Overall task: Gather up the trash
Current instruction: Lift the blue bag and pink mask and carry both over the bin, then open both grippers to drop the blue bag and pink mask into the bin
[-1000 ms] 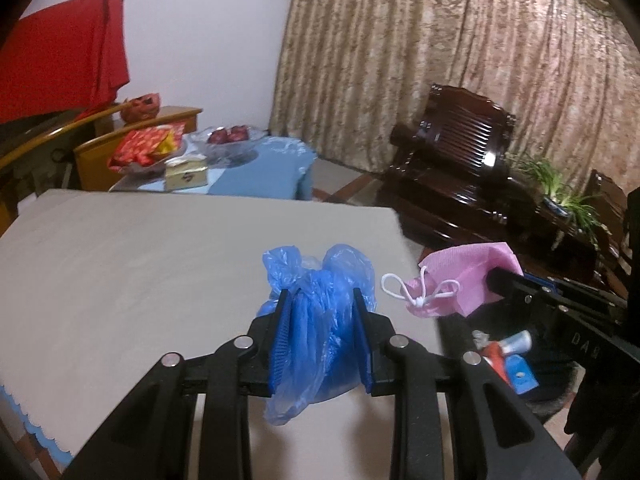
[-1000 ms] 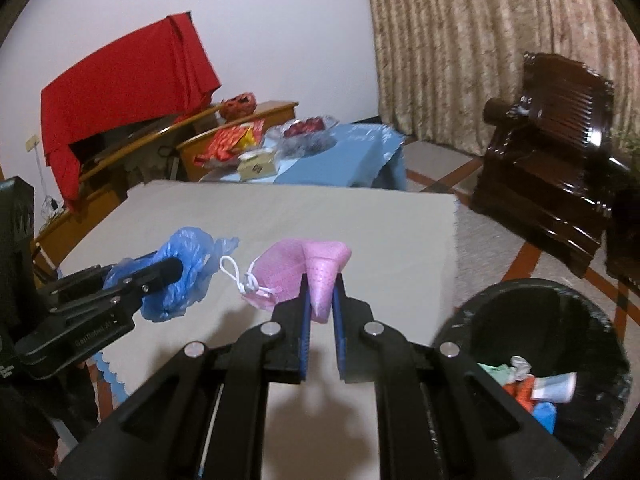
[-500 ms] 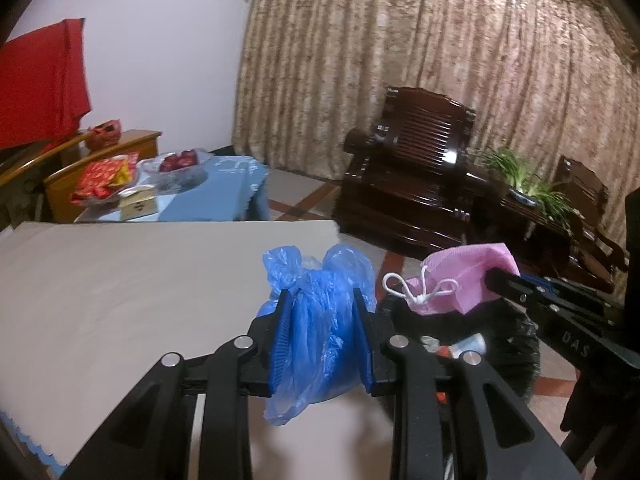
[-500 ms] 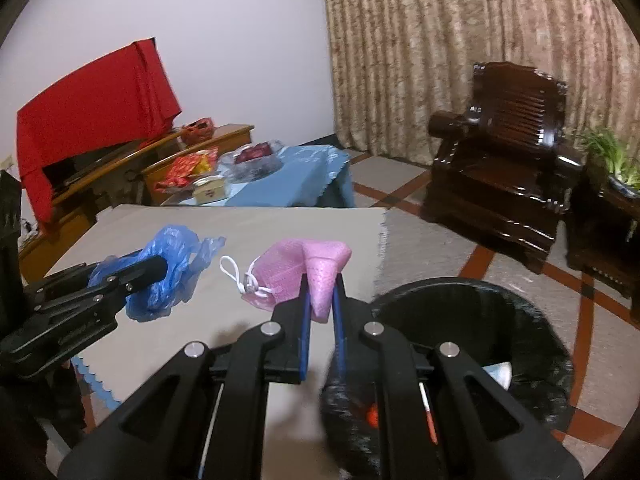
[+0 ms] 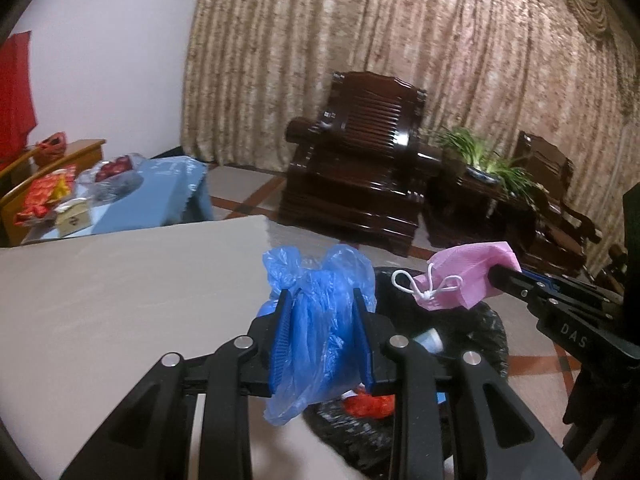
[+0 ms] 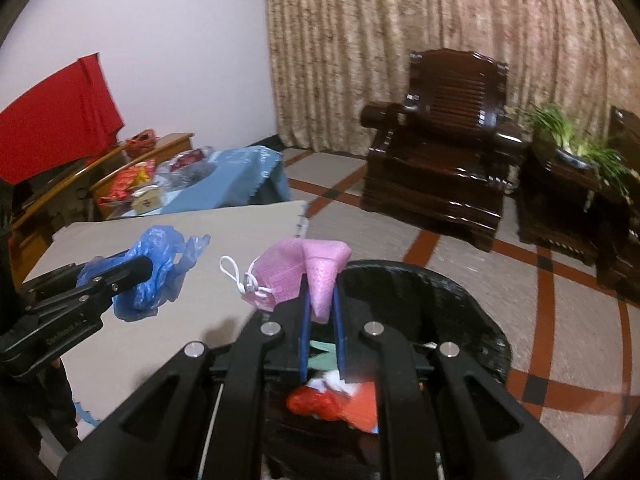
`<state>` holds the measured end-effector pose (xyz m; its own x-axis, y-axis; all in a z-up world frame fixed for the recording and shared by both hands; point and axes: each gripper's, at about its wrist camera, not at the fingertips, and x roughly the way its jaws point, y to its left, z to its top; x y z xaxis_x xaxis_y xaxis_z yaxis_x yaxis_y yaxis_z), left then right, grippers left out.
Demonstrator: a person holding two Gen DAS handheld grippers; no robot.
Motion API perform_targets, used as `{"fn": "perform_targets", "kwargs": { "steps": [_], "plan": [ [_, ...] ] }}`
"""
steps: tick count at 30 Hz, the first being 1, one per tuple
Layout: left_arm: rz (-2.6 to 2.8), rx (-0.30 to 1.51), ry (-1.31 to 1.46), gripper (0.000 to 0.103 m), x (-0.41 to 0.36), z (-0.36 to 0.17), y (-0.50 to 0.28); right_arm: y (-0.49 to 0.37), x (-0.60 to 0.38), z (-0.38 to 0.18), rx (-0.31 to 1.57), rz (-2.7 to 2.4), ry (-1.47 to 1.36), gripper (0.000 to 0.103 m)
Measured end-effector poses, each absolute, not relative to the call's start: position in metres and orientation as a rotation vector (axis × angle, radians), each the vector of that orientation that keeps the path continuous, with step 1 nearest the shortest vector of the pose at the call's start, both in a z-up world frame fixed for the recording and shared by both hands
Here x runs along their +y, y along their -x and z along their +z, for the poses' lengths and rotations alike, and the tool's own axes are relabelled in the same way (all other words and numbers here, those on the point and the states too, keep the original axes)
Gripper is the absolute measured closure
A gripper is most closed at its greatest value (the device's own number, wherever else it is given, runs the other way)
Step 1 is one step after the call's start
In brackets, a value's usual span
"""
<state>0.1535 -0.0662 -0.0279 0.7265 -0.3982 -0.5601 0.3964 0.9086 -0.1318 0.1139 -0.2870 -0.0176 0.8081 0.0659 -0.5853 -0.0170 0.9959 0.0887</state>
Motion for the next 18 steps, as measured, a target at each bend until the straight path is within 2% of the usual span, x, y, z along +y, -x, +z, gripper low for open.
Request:
{"fn": "perform_targets", "kwargs": {
  "steps": [12,14,16,17,18],
  "plan": [
    [-0.575,0.641,-0.028,0.074,-0.139,-0.066,-0.174,-0.122,-0.345,-0.064,0.690,-0.086,-0.105,0.093],
    [-0.590,0.645,-0.040,0.074,-0.149,-0.074,-0.179,-0.126,-0.351,-0.073,0.700,-0.093,-0.107,0.091],
    [-0.615,0.676,-0.046,0.071,-0.158,-0.083,-0.186,-0.132,-0.357,-0.087,0.722,-0.109,-0.100,0.085],
    [-0.628,0.698,-0.045,0.063,-0.164,-0.089,-0.190,-0.134,-0.360,-0.092,0.731,-0.115,-0.101,0.069],
    [-0.635,0.709,-0.042,0.048,-0.165,-0.092,-0.192,-0.137,-0.362,-0.097,0.741,-0.127,-0.104,0.059]
  ]
}}
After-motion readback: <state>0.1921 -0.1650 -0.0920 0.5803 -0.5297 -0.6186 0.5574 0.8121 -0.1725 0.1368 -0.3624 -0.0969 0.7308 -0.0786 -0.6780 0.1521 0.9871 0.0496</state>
